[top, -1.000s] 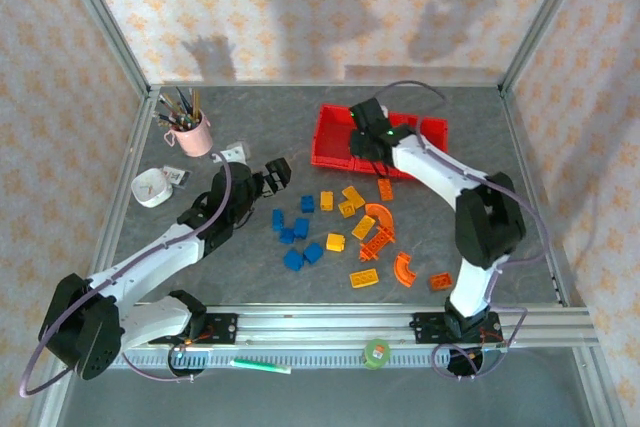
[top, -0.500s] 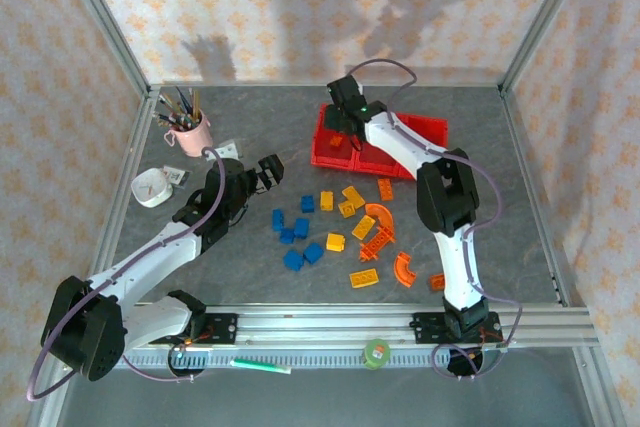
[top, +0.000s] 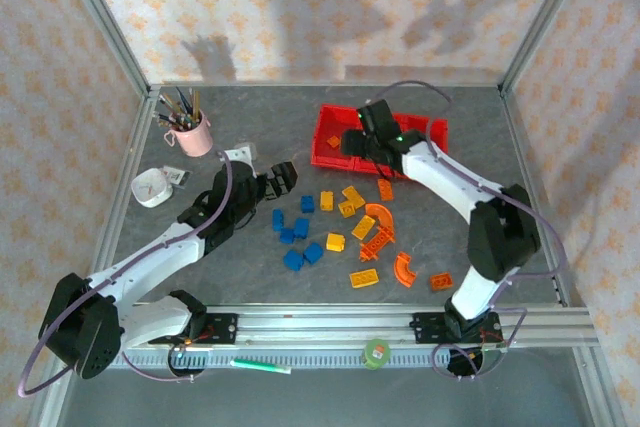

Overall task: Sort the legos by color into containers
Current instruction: Place the lego in the container, then pick up the lego from the center of the table.

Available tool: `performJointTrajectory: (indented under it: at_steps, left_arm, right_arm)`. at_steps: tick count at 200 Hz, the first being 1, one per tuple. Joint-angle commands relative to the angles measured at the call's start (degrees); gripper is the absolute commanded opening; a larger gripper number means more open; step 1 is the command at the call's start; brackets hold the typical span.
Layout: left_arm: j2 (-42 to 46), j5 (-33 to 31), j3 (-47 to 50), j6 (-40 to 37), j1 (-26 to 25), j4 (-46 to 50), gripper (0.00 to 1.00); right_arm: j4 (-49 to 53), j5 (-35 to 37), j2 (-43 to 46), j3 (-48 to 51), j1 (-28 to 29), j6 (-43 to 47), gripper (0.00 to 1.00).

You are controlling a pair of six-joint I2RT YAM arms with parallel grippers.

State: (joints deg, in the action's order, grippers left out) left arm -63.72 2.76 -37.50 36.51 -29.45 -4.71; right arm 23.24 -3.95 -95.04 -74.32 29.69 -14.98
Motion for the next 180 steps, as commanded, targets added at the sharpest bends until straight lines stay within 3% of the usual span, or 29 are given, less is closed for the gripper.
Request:
performJointTrajectory:
  at_steps: [1, 32, 72, 180]
  left_arm:
    - [-0.44, 0.91, -0.26, 1.04, -1.76, -1.4, 0.99]
    - [-0.96, 0.33, 1.08, 2.67, -4.29, -3.89, 0.99]
    - [-2.66, -0.51, 1.46, 4.43, -7.12, -6.97, 0.99]
    - [-6.46, -3.69, 0.61, 5.46, -8.69, -8.0, 0.99]
  right_arm:
    - [0.45, -0.17, 4.56, 7.0, -0.34, -1.2, 0.74]
    - [-1.89, -0.4, 9.79, 16.67, -0.93, -3.44, 0.79]
    - [-4.91, -2.85, 8.91, 22.22, -4.36, -5.23, 0.8]
    - [-8.71, 0.39, -3.03, 18.82, -6.66, -1.47, 0.67]
